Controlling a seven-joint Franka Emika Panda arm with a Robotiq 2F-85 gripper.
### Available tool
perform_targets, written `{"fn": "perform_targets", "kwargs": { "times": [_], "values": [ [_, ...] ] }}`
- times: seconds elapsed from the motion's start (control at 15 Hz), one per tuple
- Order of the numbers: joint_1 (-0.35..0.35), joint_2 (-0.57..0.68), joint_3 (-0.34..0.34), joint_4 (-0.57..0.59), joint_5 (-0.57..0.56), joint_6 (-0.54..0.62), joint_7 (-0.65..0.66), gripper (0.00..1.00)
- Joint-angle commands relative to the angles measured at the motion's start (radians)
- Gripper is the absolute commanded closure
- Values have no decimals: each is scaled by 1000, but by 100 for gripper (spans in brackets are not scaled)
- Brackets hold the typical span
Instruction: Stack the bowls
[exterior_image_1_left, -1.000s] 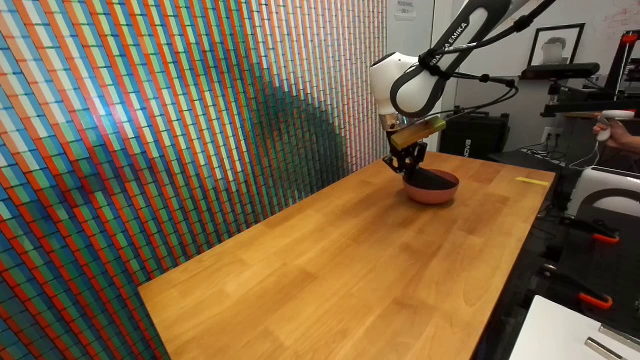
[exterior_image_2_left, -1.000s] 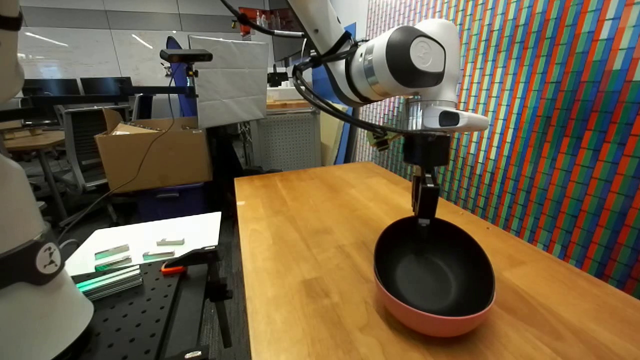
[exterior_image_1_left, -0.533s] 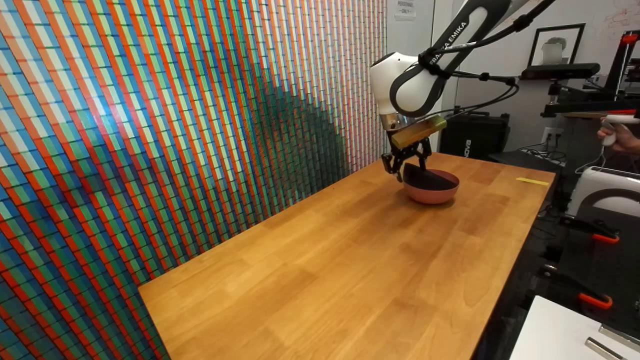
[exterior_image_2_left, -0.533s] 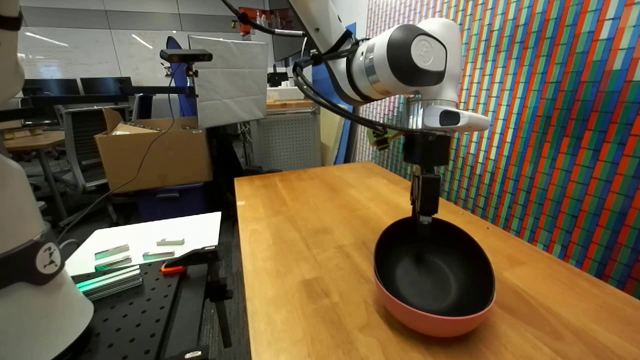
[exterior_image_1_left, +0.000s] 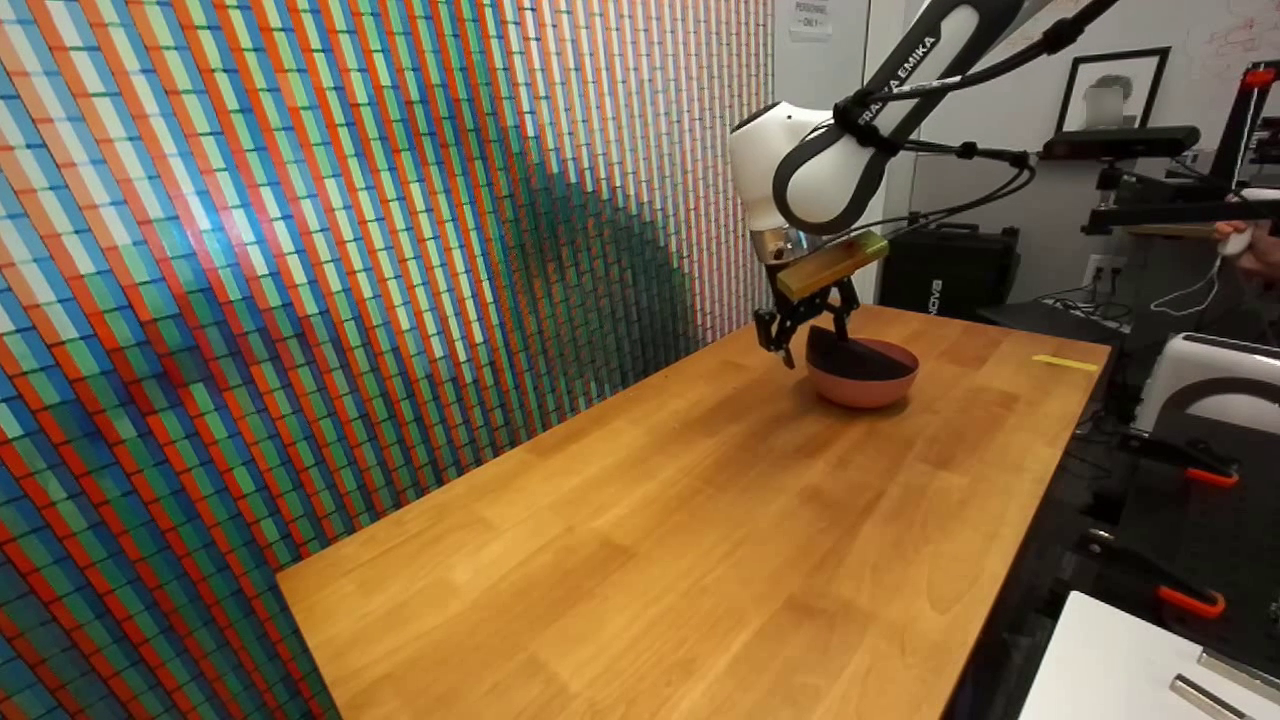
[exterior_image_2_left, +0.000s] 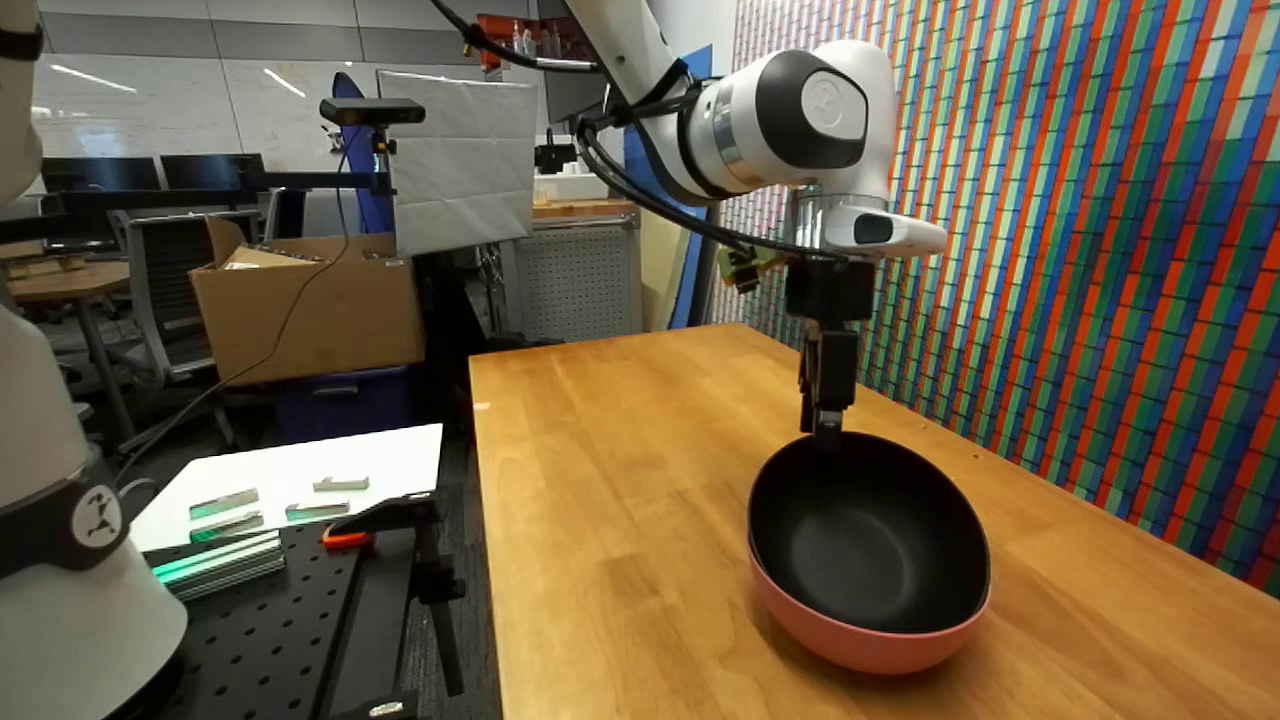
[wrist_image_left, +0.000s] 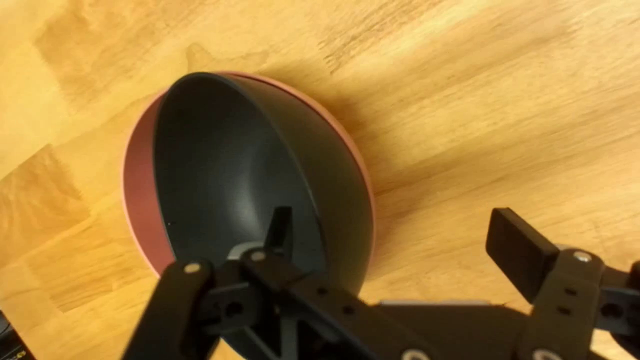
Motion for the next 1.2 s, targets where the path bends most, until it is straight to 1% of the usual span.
{"fn": "perform_targets", "kwargs": {
  "times": [0.0, 0.07, 0.13, 0.2, 0.33, 0.4, 0.53, 0.73, 0.87, 0.93, 1.0, 1.13],
  "values": [
    [10, -64, 5, -17, -7, -11, -18, 0],
    [12, -74, 4, -19, -10, -4, -12, 0],
    [15, -81, 0, -20, -21, 4, -8, 25],
    [13, -88, 1, -21, -22, 0, -11, 26],
    [7, -102, 0, -25, -25, 2, -9, 42],
    [4, -108, -2, -28, -25, 3, -8, 51],
    [-2, -113, -6, -33, -25, 0, -8, 65],
    [-11, -116, -14, -47, -28, 1, -2, 89],
    [-21, -115, -23, -61, -29, 1, 2, 97],
    [-27, -115, -27, -69, -27, 1, 2, 97],
    [-32, -113, -30, -75, -26, 0, 2, 99],
    [-40, -105, -35, -84, -27, 3, 4, 93]
  ]
}}
